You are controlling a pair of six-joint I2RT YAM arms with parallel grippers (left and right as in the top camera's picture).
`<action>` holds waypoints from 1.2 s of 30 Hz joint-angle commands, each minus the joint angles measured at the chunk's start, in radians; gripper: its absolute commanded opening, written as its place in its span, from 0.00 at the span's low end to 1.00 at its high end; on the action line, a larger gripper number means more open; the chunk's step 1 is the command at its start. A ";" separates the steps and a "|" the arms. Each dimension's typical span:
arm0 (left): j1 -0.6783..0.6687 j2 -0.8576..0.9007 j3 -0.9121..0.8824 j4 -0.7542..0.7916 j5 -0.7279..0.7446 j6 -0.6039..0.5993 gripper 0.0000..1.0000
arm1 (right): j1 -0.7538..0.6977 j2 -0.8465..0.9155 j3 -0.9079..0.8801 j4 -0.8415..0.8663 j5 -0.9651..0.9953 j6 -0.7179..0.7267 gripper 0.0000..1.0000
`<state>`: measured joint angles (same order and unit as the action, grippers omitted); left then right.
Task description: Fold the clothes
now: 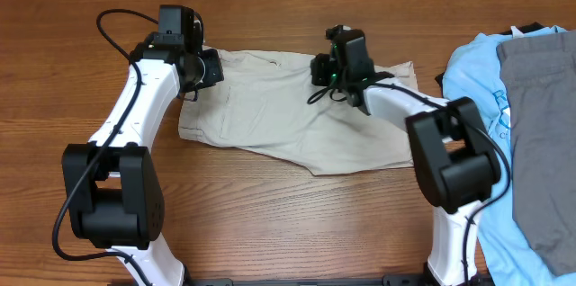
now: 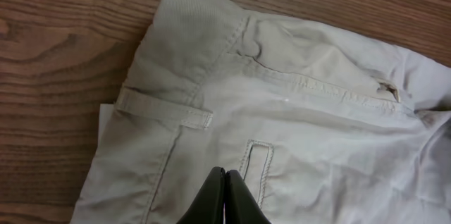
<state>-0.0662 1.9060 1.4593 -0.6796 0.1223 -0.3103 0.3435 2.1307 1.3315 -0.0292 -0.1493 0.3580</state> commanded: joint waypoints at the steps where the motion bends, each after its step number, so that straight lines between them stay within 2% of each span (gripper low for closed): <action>1: -0.007 0.003 -0.011 0.006 -0.032 0.027 0.04 | -0.052 -0.219 0.031 -0.109 -0.001 -0.044 0.20; 5: -0.007 0.003 -0.011 0.024 -0.068 0.027 0.04 | -0.113 -0.354 0.031 -0.385 0.023 -0.045 0.18; 8: -0.007 0.003 -0.011 0.046 -0.082 0.027 0.04 | -0.184 -0.372 0.030 -0.550 0.070 -0.044 0.11; 10: -0.007 0.003 -0.011 0.058 -0.081 0.027 0.04 | -0.218 -0.350 0.023 -0.588 0.070 -0.045 0.09; 19: -0.007 0.004 -0.011 0.063 -0.102 0.026 0.04 | -0.318 -0.228 0.004 -0.624 0.088 -0.045 0.08; 26: -0.007 0.053 -0.011 0.087 -0.152 0.026 0.04 | -0.337 -0.119 0.004 -0.544 0.085 -0.045 0.08; 32: -0.006 0.195 -0.011 0.214 -0.168 0.027 0.04 | -0.338 -0.042 0.004 -0.446 0.089 -0.045 0.08; 36: 0.011 0.232 -0.011 0.313 -0.297 0.014 0.04 | -0.340 -0.034 0.004 -0.418 0.152 -0.045 0.09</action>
<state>-0.0658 2.1227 1.4559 -0.4126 -0.0544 -0.3031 0.0055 2.0693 1.3369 -0.4541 -0.0593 0.3172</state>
